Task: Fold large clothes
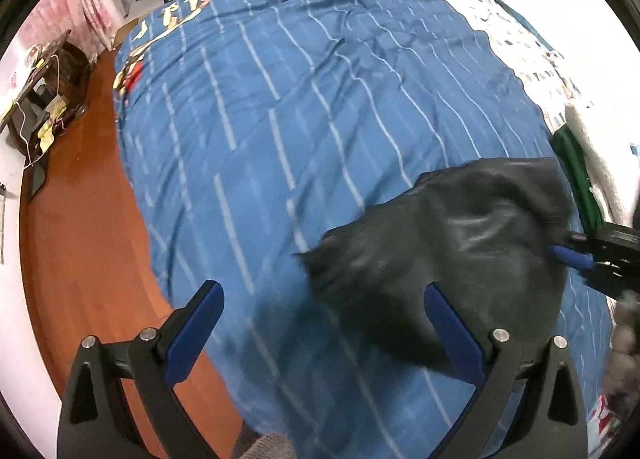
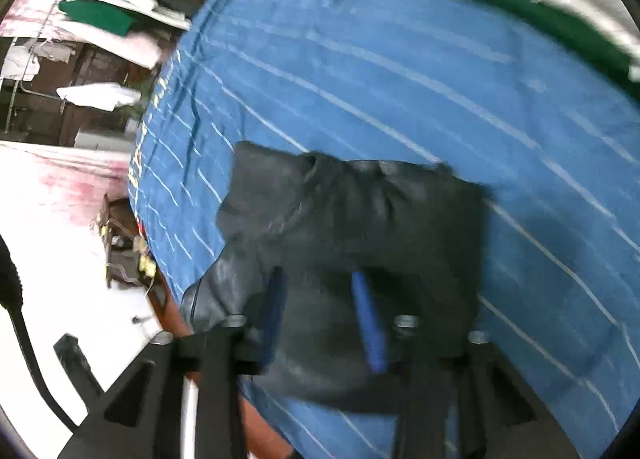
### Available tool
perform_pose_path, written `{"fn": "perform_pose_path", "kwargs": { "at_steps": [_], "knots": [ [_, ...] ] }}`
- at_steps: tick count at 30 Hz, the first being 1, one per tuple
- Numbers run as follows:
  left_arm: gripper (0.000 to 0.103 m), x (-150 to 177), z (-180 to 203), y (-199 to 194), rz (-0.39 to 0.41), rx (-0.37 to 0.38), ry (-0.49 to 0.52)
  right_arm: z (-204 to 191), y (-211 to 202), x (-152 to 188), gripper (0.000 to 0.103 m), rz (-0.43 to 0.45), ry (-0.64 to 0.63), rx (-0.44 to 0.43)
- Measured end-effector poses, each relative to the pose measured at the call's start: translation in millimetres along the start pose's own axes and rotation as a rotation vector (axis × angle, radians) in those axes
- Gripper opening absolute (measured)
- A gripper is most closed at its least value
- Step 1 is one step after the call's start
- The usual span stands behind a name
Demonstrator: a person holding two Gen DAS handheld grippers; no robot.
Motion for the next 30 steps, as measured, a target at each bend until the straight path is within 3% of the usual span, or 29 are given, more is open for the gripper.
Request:
{"fn": "perform_pose_path", "kwargs": {
  "at_steps": [4,7,9,10,11,13,15,18,19,20,22,24,26,28,30],
  "knots": [
    [0.103,-4,14,9,0.007,-0.003,0.014,4,68,-19,0.037,-0.077,0.024,0.051],
    [0.103,-3,17,14,0.002,-0.028,0.033,-1,61,-20,0.037,-0.100,0.009,0.057],
    [0.103,-1,15,17,-0.009,-0.030,0.017,-4,32,-17,0.038,-0.089,-0.016,0.003],
    [0.103,0,13,19,-0.013,-0.033,0.008,-2,17,-15,0.041,-0.068,-0.015,-0.036],
    [0.103,0,11,22,-0.017,-0.043,-0.004,2,-1,-10,0.054,-0.039,-0.002,-0.086],
    [0.103,0,6,29,-0.017,-0.054,-0.033,16,-35,3,0.073,0.025,0.036,-0.098],
    [0.103,0,3,39,-0.030,-0.067,-0.048,29,-59,12,0.073,0.065,0.050,-0.139],
    [0.103,1,0,49,-0.029,-0.102,-0.042,23,-60,9,0.072,0.103,0.044,-0.174],
    [0.103,1,-1,50,-0.027,-0.107,-0.041,21,-58,4,0.066,0.104,0.036,-0.186],
    [0.103,2,-2,52,-0.024,-0.110,-0.039,13,-40,-6,0.048,0.092,0.026,-0.201],
    [0.103,4,-5,57,-0.026,-0.129,-0.035,3,-11,-20,0.034,0.073,0.016,-0.194],
    [0.103,5,-11,61,-0.038,-0.137,-0.036,4,42,-30,0.035,-0.005,0.003,-0.070],
    [0.103,6,-17,57,-0.060,-0.117,-0.052,-2,52,-37,0.035,0.004,-0.014,-0.047],
    [0.103,12,-24,45,-0.085,-0.068,-0.093,-3,36,-37,0.036,-0.013,-0.001,-0.090],
    [0.103,20,-30,34,-0.105,0.009,-0.161,5,4,-27,0.040,0.009,0.024,-0.192]
  ]
}}
Point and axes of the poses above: each gripper's, at about its wrist camera, not at the fingertips, and y roughly the way its jaws point, z to its right, x to its underside, the point moved 4 cm from there along y, roughly the way its jaws point, and after that the axes turned 3 degrees about -y, right-handed, at the moved point
